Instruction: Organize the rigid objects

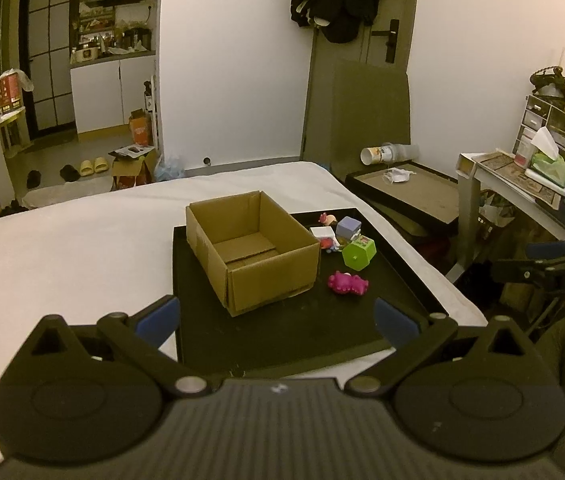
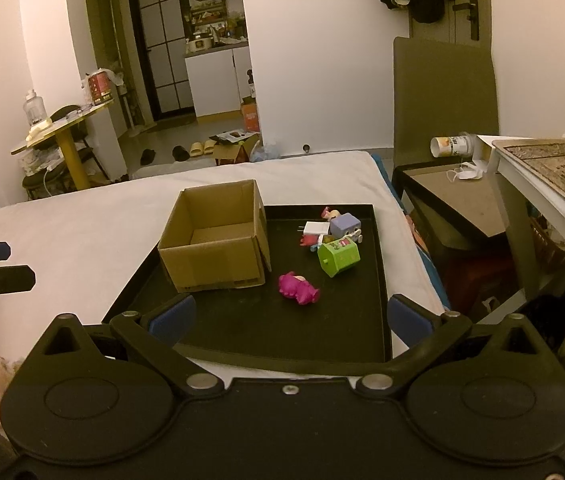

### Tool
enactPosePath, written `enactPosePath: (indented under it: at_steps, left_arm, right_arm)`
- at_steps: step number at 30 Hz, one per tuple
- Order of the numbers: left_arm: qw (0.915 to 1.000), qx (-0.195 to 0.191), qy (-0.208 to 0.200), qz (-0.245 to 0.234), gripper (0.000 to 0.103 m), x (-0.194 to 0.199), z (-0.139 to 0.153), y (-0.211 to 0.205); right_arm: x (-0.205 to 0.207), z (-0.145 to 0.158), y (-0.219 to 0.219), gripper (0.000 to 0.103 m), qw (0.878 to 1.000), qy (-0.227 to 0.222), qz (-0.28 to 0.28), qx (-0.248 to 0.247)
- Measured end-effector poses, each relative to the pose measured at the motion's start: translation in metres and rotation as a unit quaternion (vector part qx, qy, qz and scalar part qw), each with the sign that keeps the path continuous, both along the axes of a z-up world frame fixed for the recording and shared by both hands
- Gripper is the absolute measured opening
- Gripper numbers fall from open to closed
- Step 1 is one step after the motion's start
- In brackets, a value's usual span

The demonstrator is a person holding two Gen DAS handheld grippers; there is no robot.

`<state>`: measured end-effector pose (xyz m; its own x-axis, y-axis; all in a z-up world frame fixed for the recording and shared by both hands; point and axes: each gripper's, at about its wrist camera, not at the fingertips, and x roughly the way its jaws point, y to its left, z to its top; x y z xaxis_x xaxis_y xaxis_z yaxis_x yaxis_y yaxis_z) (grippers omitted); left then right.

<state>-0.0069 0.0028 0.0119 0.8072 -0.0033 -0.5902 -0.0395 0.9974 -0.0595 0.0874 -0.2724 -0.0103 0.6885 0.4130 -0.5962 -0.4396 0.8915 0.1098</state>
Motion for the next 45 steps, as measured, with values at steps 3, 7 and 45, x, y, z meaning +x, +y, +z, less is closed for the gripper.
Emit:
enactPosePath:
  at_steps: [3,7,45]
  left_arm:
    - [1.0000,0.002,-0.001,0.000,0.103,-0.0025,-0.0014,-0.0014]
    - [1.0000,0.000,-0.001,0.000,0.103,-0.0028,-0.0021,-0.0011]
    - [1.0000,0.005,-0.007,-0.004,0.103,-0.0050,-0.0041,-0.0012]
  right_arm:
    - [0.0014,0.0018,0.0017,0.103,1.000,-0.001,0.000,-0.002]
    - [0.0027,0.0049,0.0055,0.103,1.000,-0.002,0.001,-0.004]
    - [-0.0004,-0.0008,0.0000,0.103,1.000,-0.009,-0.002,-0.006]
